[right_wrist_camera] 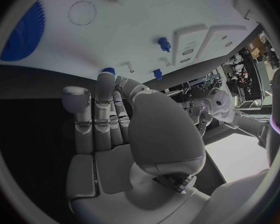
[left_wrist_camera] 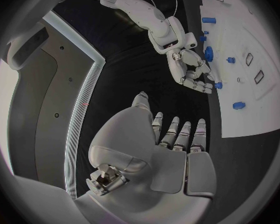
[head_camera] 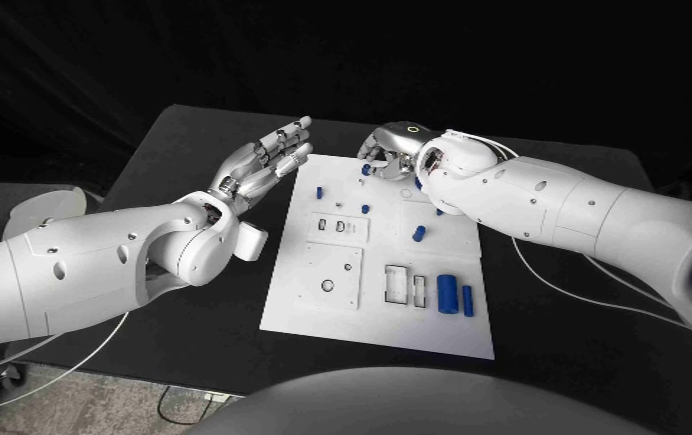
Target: Assemble the parts on the task board
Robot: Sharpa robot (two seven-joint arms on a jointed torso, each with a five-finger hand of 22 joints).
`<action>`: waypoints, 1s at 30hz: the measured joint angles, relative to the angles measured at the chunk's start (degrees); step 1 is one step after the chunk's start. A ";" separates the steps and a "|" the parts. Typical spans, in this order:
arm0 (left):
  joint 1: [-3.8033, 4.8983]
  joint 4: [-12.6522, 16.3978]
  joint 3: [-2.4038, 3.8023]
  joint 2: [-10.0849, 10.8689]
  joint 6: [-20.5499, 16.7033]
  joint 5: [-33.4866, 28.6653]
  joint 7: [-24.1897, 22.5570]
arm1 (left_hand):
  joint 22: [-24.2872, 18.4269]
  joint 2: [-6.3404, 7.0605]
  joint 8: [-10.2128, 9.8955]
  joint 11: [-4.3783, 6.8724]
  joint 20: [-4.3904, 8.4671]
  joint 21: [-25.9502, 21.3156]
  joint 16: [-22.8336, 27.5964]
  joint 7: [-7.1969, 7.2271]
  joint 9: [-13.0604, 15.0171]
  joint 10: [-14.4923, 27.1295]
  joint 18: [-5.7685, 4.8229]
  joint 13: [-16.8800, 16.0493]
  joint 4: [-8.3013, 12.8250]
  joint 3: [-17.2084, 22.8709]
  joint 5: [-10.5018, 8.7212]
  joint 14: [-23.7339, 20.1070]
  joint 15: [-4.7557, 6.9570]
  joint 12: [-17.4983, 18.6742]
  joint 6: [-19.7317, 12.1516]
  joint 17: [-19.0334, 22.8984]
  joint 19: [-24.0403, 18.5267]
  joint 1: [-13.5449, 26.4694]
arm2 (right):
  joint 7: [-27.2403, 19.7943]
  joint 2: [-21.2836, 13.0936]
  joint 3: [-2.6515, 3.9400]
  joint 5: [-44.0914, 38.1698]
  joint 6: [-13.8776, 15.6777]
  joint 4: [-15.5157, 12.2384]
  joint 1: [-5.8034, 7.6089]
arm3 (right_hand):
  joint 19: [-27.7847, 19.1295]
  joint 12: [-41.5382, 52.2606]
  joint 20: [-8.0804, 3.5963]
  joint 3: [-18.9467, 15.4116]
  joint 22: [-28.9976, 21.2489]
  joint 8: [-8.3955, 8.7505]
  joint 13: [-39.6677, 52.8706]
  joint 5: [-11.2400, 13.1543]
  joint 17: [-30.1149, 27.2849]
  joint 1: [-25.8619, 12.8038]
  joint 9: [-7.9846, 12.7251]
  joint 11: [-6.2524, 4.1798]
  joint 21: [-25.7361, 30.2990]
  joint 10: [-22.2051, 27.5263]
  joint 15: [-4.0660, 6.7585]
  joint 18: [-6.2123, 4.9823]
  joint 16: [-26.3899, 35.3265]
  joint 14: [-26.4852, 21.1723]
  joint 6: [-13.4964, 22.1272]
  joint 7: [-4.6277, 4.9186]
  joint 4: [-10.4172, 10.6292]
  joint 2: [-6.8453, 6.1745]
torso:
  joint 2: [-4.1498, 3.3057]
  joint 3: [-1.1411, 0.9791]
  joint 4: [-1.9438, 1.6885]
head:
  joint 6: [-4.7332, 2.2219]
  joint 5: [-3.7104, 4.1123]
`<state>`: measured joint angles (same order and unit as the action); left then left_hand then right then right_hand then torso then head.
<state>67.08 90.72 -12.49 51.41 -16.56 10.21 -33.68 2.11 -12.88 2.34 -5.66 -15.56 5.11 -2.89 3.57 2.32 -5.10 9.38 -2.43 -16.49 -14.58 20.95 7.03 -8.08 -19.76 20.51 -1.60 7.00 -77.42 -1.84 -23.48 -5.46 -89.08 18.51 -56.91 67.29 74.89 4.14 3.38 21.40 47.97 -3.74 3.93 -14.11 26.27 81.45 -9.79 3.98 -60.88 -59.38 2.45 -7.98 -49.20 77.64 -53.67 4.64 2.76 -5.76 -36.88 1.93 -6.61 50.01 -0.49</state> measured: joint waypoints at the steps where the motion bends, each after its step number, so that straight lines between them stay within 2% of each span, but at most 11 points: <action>1: -0.01 -0.01 0.00 0.00 0.01 0.00 0.01 | 0.00 0.00 0.00 0.00 0.00 0.00 -0.12 0.00 0.00 0.00 0.00 0.00 0.00 0.00 0.00 0.00 0.00 0.00 0.00 0.00 0.00 0.00 | -0.09 -0.48 -0.01 0.04 0.31 -0.38 0.03 | -0.12 0.00 0.12 0.15 -0.21 0.00 0.00 0.00 0.00 0.00 0.00 0.21 0.21 -0.20 -0.09 0.00 0.00 -0.08 -0.07 0.06 -0.12 0.00 | 0.04 -0.01 0.01 | 0.00 -0.03; 5: -0.06 -0.03 -0.01 0.12 0.03 -0.02 0.03 | 0.00 0.00 0.00 0.00 0.00 0.00 -0.22 -0.19 0.00 0.00 0.00 0.00 0.06 0.05 0.21 0.00 0.00 0.00 0.19 0.00 0.00 0.00 | -0.27 -3.75 -0.05 0.19 1.54 -3.08 0.95 | -0.41 1.74 0.40 0.37 -0.50 -0.26 0.59 -0.32 0.00 0.00 0.00 0.26 0.70 -3.08 -0.29 0.00 0.20 -0.29 -0.67 1.00 0.09 0.00 | 0.19 0.07 0.10 | 0.00 -0.19; 11: -0.11 -0.05 -0.01 0.40 0.08 -0.04 0.10 | 0.00 -0.17 0.00 0.00 0.00 0.00 -0.21 -0.37 0.03 0.00 -0.01 0.01 0.15 0.15 0.24 0.00 0.00 0.00 0.41 0.01 0.00 -0.27 | 0.58 -12.52 0.07 0.69 2.21 -10.86 3.53 | -3.55 8.36 0.03 -1.38 -4.77 -0.26 4.46 1.98 -0.62 -0.64 0.17 -1.89 4.88 -10.26 0.45 -0.89 1.80 -2.25 -0.93 1.15 0.33 -0.64 | 0.48 0.23 0.38 | 0.00 -0.12; 14: -0.11 -0.08 -0.01 0.41 0.11 -0.05 0.13 | 0.00 0.01 0.00 0.00 -0.17 0.00 -0.22 -0.18 0.08 0.00 0.00 0.01 0.15 0.15 0.48 0.00 0.00 0.00 0.80 0.01 0.17 -0.45 | 1.58 -15.90 0.04 1.48 1.80 -13.51 3.96 | -4.20 25.22 -0.54 -5.51 -2.18 -0.36 20.35 2.79 1.19 -1.28 0.93 -3.36 4.18 -5.54 0.02 -0.89 1.02 -3.71 0.17 1.14 0.09 -0.75 | 0.62 0.34 0.55 | 0.00 -0.10; 15: -0.11 -0.09 -0.01 0.41 0.13 -0.05 0.14 | 0.00 -0.03 0.00 -0.01 -0.20 0.00 -0.21 -0.18 0.08 -0.01 0.00 0.01 0.15 0.15 0.48 0.00 0.00 0.00 0.80 -0.01 0.20 -0.48 | 1.92 -16.68 0.02 1.79 1.53 -13.96 3.99 | -3.54 35.01 -0.62 -6.41 0.42 -0.22 31.16 2.82 6.25 -1.85 1.18 -3.37 2.31 -5.44 -0.15 -0.90 -2.57 -2.88 0.68 1.06 0.17 -0.41 | 0.65 0.37 0.62 | 0.00 -0.16; 17: -0.14 -0.12 -0.01 0.40 0.17 -0.06 0.18 | 0.00 -0.23 0.00 -0.23 -0.20 0.00 -0.21 -0.19 0.08 -0.18 0.00 0.01 0.15 0.15 0.85 0.20 -0.20 0.00 0.81 -0.05 0.20 -0.68 | 2.87 -18.23 -0.03 2.56 0.68 -14.72 3.88 | 0.38 60.29 -0.16 -7.76 10.53 -0.22 59.33 2.82 26.50 -2.95 1.63 -3.26 -5.57 -9.88 -0.50 1.15 -17.11 1.79 1.39 0.80 0.77 0.69 | 0.74 0.41 0.79 | 0.00 -0.31; 19: -0.18 -0.15 -0.01 0.38 0.22 -0.06 0.22 | 0.00 -0.01 0.00 -0.41 -0.20 0.01 -0.22 -0.38 0.08 0.00 0.00 0.01 0.15 0.15 0.85 0.20 -0.20 0.00 1.00 -0.05 0.20 -0.91 | 3.73 -19.37 -0.06 3.20 -0.23 -15.17 3.55 | 3.76 75.78 0.21 -8.77 19.61 -0.22 69.00 2.82 42.99 -4.32 1.72 -3.35 -12.71 -17.73 -0.50 2.94 -28.60 5.37 1.80 1.22 1.78 1.23 | 0.77 0.41 0.90 | 0.00 -0.36; 20: -0.21 -0.17 -0.01 0.36 0.26 -0.06 0.24 | 0.00 -0.24 0.00 -0.41 -0.20 0.23 -0.21 -0.38 0.07 0.00 0.00 0.01 0.21 0.29 1.05 0.20 -0.20 0.00 1.00 -0.05 0.20 -1.14 | 4.34 -20.07 -0.11 3.63 -0.86 -15.46 3.24 | 5.13 79.75 0.30 -9.17 23.04 -0.22 70.15 2.82 46.24 -4.93 1.72 -3.31 -15.35 -21.68 -0.32 3.62 -32.63 5.87 1.88 1.30 2.18 1.41 | 0.78 0.41 0.94 | 0.00 -0.37; 22: -0.28 -0.21 0.00 0.36 0.34 -0.06 0.28 | 0.00 -0.11 0.00 -0.41 -0.20 0.22 -0.45 -0.27 0.07 0.01 0.00 0.01 0.16 0.48 1.64 0.20 -0.20 0.00 1.11 -0.05 0.20 -1.54 | 5.20 -20.84 -0.20 4.18 -1.75 -15.74 2.79 | 6.94 84.54 0.39 -9.82 26.33 -0.22 70.89 2.82 48.26 -5.86 1.62 -3.31 -19.07 -24.15 -0.08 3.68 -38.28 6.09 1.95 1.39 2.83 1.63 | 0.81 0.39 0.98 | 0.00 -0.38; 23: -0.34 -0.24 0.00 0.36 0.37 -0.06 0.30 | 0.00 -0.07 0.00 -0.42 -0.20 0.22 -0.45 -0.18 0.07 0.01 0.00 0.01 0.16 0.48 1.79 0.20 -0.20 0.00 1.21 -0.05 0.20 -1.58 | 5.60 -21.10 -0.24 4.41 -2.18 -15.86 2.61 | 7.68 85.29 0.40 -10.13 26.72 -0.22 71.00 2.82 48.54 -6.38 1.50 -3.26 -20.36 -24.38 -0.08 4.58 -39.68 6.09 1.58 1.43 3.13 2.00 | 0.83 0.38 1.01 | 0.00 -0.38; 30: -0.62 -0.39 0.00 0.35 0.65 -0.07 0.46 | 0.00 -0.08 0.00 -0.41 -0.35 0.22 -0.45 -0.18 0.07 0.01 0.00 0.02 0.32 0.64 2.57 0.41 -0.41 -0.40 1.20 -0.11 0.06 -2.04 | 7.80 -21.92 -0.25 5.55 -4.56 -16.47 1.90 | 8.95 85.65 0.30 -11.20 26.98 -0.22 71.04 2.22 48.68 -8.32 1.19 -3.22 -24.99 -24.43 0.12 5.86 -40.62 6.30 1.25 1.11 4.21 2.29 | 0.87 0.41 1.08 | 0.00 -0.20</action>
<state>66.47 90.33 -12.49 51.75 -15.92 10.14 -33.22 2.11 -12.97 2.34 -6.07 -15.91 5.33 -3.33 3.39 2.39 -5.09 9.38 -2.41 -16.17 -13.94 23.52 7.44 -8.49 -20.17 21.71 -1.71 7.05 -79.46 5.96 -45.40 -5.71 -83.53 13.95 -73.39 69.19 83.84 89.80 3.68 10.20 74.95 -3.96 74.97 -11.89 74.95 73.13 -8.60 0.75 -85.87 -83.81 2.57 -2.12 -89.81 83.94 -52.42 5.74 6.96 -3.47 -36.00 2.33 -5.53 50.01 -0.69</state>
